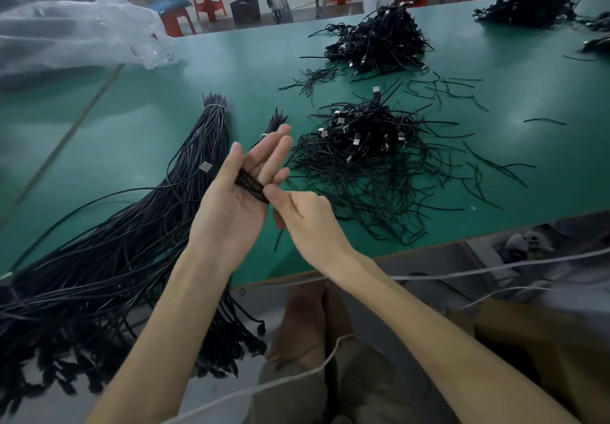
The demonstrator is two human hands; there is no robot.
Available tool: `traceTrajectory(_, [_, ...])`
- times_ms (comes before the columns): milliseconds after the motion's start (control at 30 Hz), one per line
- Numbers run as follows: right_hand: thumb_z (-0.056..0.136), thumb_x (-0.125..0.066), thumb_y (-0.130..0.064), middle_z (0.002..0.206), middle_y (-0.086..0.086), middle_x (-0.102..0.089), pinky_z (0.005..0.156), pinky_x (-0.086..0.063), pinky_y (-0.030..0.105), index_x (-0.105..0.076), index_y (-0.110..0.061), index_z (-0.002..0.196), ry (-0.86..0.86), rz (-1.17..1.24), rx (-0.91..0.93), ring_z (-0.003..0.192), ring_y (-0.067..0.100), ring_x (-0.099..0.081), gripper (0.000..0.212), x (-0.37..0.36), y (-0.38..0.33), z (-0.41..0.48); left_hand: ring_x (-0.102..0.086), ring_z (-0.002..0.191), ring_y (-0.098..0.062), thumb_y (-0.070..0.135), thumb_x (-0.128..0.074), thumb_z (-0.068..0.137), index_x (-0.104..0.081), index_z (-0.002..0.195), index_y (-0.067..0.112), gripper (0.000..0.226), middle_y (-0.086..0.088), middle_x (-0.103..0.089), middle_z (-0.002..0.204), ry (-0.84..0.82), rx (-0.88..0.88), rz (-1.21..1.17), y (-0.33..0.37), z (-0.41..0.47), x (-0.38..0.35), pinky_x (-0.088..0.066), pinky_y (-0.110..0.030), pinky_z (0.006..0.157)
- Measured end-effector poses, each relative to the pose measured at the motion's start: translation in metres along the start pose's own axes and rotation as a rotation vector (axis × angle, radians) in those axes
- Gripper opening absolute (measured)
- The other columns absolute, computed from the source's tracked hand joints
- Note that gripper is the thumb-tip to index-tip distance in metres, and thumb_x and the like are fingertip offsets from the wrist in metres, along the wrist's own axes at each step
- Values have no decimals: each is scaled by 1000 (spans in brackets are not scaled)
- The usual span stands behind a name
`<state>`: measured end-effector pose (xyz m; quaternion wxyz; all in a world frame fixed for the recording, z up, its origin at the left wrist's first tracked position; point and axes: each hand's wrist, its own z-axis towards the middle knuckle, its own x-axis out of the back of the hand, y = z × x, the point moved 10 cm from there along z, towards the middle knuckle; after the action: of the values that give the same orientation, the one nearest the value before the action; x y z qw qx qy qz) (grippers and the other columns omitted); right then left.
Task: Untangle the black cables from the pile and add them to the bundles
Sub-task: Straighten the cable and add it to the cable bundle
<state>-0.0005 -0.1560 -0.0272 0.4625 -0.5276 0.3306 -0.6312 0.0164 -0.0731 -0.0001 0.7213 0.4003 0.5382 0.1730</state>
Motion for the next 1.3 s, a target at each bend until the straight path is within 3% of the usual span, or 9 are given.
traceTrajectory(233, [100,-61,-47,66,-8,-53,61,-38,28,-55,-17,123,-177,281,-158,58,7,-46,39,-4,7,5,-73,97,-5,29,-44,107,-81,93,13,43,-2,-70,133,9,53,-181,-4,-1,-3,-56,-23,78])
traceTrajectory(400, [95,-73,-11,69,-14,-58,58,-48,21,-65,-20,93,-237,404,-98,63,7,-58,12,-4,-2,6,-66,71,-9,34,-47,107,-81,90,17,42,-3,-74,124,37,78,112,-13,-6,1,-59,-29,69])
traceTrajectory(467, [92,-72,1,67,-8,-55,73,-54,19,-68,-10,100,-268,434,-99,71,4,-57,14,-3,-3,5,-70,75,-12,31,-48,107,-80,92,10,42,-13,-73,124,54,81,195,-17,-6,4,-60,-27,75])
traceTrajectory(567, [85,-75,8,88,11,-47,103,-51,38,-60,11,116,-261,487,-117,90,23,-47,35,-2,-2,4,-75,96,-25,31,-51,106,-78,99,2,39,-21,-73,117,-3,101,253,-24,-8,0,-59,-30,86])
traceTrajectory(700, [81,-75,12,78,14,-53,80,-50,36,-62,14,96,-134,430,-90,80,22,-53,20,8,0,4,-73,105,-32,35,-56,102,-81,95,8,37,-21,-76,109,-13,122,262,-27,-9,1,-57,-35,95])
traceTrajectory(800, [80,-69,17,68,-4,-58,70,-48,27,-70,-6,87,-111,401,-33,69,11,-55,24,14,-6,4,-70,113,-33,32,-53,104,-79,95,8,36,-23,-73,116,-89,165,296,-23,-11,-3,-55,-36,99])
traceTrajectory(967, [80,-72,13,67,-19,-52,70,-44,15,-72,-6,117,-40,320,71,60,0,-47,41,14,-20,-2,-71,107,-29,22,-50,104,-76,94,6,32,-19,-74,104,-160,110,354,-8,-19,-8,-55,-30,94])
traceTrajectory(1100, [81,-76,8,102,5,-68,81,-53,30,-72,-10,124,36,246,149,77,12,-59,47,17,-34,-5,-72,99,-28,25,-58,102,-77,92,6,29,-18,-74,97,-121,-21,391,3,-24,-6,-55,-30,92])
traceTrajectory(1300, [81,-78,5,110,5,-68,97,-53,38,-71,-8,125,29,179,214,102,18,-65,46,17,-42,-11,-70,105,-30,30,-60,101,-76,93,6,31,-18,-74,103,-169,-17,437,4,-30,-5,-54,-30,94])
